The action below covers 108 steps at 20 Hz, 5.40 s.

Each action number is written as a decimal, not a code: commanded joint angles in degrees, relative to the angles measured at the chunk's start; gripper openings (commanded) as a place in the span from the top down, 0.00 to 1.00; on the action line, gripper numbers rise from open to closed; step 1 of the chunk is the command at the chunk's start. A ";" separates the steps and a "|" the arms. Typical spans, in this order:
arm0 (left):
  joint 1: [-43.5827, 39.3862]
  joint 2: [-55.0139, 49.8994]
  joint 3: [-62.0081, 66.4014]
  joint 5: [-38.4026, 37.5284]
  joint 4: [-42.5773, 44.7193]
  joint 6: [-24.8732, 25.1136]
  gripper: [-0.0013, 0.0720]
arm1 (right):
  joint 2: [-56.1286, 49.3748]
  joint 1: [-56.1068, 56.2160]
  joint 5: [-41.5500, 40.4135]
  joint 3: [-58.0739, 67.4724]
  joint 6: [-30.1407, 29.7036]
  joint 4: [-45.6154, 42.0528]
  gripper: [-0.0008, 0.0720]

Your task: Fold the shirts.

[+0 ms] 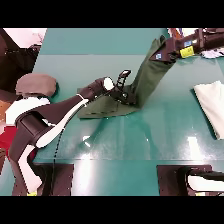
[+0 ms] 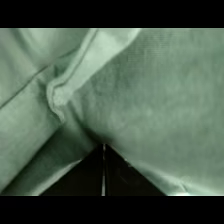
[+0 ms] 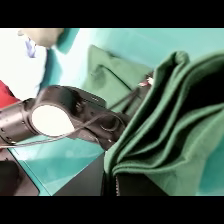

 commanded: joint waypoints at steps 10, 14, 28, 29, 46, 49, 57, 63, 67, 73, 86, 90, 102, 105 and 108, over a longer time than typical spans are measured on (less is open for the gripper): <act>19.91 21.14 0.26 -14.58 21.53 0.55 0.94 | -8.74 15.54 -11.56 0.31 -1.46 0.63 0.96; 30.01 29.24 0.26 -16.26 22.82 2.99 0.94 | -16.31 24.04 -23.45 0.31 -4.68 7.30 0.94; 36.76 33.18 0.26 -23.98 22.56 3.56 0.94 | -14.40 16.96 -6.86 -6.97 -6.56 -8.92 0.40; 36.76 33.18 0.26 -24.26 22.45 4.20 0.94 | -12.09 14.84 -6.84 -10.67 -6.21 -10.60 0.40; 36.72 33.05 0.09 -23.34 19.28 4.55 0.94 | -25.53 7.54 -16.90 -22.36 -10.47 16.65 0.14; 36.72 33.05 0.09 -24.11 17.57 4.55 0.94 | -28.59 9.92 -17.05 -17.00 -10.49 16.46 0.49; 28.28 33.05 0.09 -23.87 16.79 4.55 0.94 | -22.51 2.54 -15.10 -12.39 -7.91 6.05 0.96; 20.15 33.05 0.09 -16.87 16.74 4.48 0.94 | -8.41 -18.95 -10.45 -12.39 -3.52 -9.42 0.97; 15.98 33.03 0.09 -12.28 16.74 4.48 0.94 | -2.99 -34.82 -13.68 -12.37 -3.32 -9.60 0.96; 13.79 33.00 0.09 -10.93 16.59 4.48 0.94 | -2.56 -49.53 -21.03 -12.33 -3.32 -4.98 0.97; 13.79 33.00 0.09 -11.54 16.68 4.50 0.94 | -2.54 -52.43 -15.41 2.40 -5.33 -3.65 0.97; 13.79 33.00 0.09 -12.24 16.76 4.52 0.94 | -1.44 -52.43 -11.04 3.61 -5.31 -5.27 0.97; 13.79 33.00 0.09 -14.80 17.90 5.46 0.94 | 1.55 -55.06 13.88 -2.80 2.73 -28.11 0.96; 13.79 33.00 0.09 -14.95 17.90 6.03 0.94 | 3.32 -56.94 16.13 -9.86 2.80 -32.02 0.96; 13.79 33.00 0.09 -14.97 17.92 6.05 0.94 | 6.71 -58.01 15.72 -16.72 2.82 -39.78 0.89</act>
